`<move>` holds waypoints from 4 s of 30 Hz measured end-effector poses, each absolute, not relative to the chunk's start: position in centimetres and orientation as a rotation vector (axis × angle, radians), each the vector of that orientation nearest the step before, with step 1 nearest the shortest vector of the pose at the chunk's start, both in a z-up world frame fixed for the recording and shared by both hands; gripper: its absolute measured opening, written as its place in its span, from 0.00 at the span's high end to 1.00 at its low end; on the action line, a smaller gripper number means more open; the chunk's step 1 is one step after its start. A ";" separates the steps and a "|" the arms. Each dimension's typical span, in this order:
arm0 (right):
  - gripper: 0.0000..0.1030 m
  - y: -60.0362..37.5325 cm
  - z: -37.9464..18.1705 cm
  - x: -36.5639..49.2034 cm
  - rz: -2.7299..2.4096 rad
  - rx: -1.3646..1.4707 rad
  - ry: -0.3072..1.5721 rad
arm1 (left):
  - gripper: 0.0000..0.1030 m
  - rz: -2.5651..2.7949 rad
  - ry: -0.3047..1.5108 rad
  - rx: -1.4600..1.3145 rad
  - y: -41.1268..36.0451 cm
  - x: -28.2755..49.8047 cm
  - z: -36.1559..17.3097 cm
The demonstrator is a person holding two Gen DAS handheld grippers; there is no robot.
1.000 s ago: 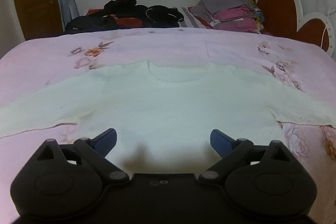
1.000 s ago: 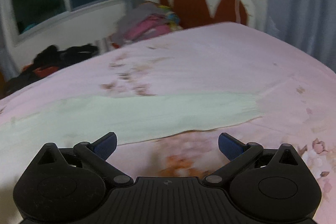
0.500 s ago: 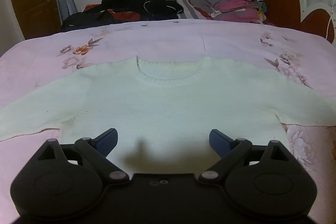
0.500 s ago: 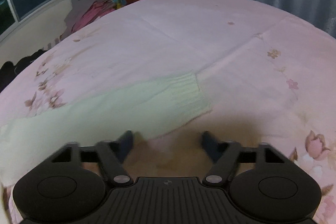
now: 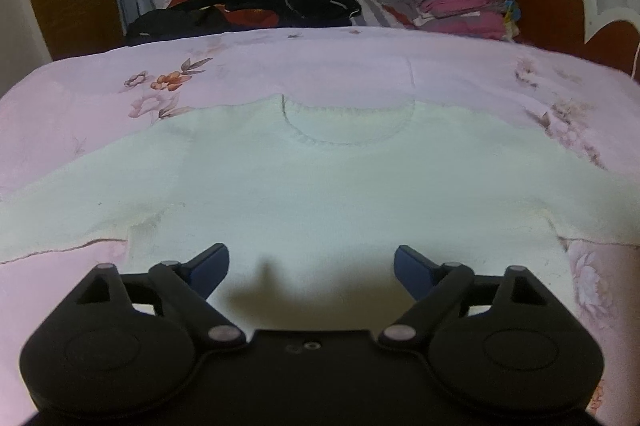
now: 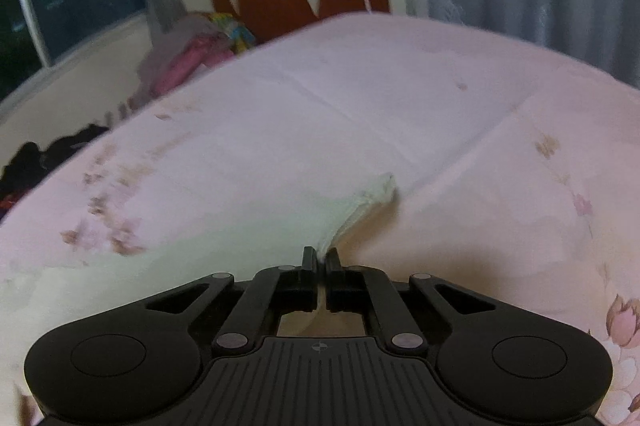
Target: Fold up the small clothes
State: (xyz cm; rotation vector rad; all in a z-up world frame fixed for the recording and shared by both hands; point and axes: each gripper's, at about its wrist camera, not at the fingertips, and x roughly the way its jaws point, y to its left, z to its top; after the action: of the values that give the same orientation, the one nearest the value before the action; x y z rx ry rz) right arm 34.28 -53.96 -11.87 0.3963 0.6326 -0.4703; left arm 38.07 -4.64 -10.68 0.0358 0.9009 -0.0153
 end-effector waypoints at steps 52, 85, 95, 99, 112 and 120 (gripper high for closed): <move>0.23 -24.3 -13.2 36.6 -0.067 0.165 0.732 | 0.54 -0.188 0.983 -0.235 4.2 43.5 -15.6; 1.00 -27.7 -14.8 39.2 -0.133 0.223 0.792 | 0.73 -0.041 0.896 -0.196 9.5 43.4 -15.0; 0.27 -28.6 -12.6 42.4 -0.069 0.285 0.720 | 0.34 -0.034 0.743 -0.146 8.0 42.2 -11.4; 0.38 -28.0 -13.9 46.3 -0.043 0.265 0.759 | 0.34 -0.067 0.763 -0.107 6.3 43.4 -12.3; 0.94 -28.4 -15.3 51.8 -0.030 0.289 0.786 | 0.32 -0.051 0.854 -0.071 5.9 45.0 -16.0; 0.93 -27.9 -15.0 51.0 -0.103 0.189 0.765 | 0.28 -0.055 0.865 -0.047 5.3 45.0 -15.8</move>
State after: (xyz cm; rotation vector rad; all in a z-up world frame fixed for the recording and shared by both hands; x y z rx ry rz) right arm 50.97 -27.87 -15.03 0.1893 0.7651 -0.1030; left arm 45.02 5.31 -15.76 -0.0473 0.8653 -0.0554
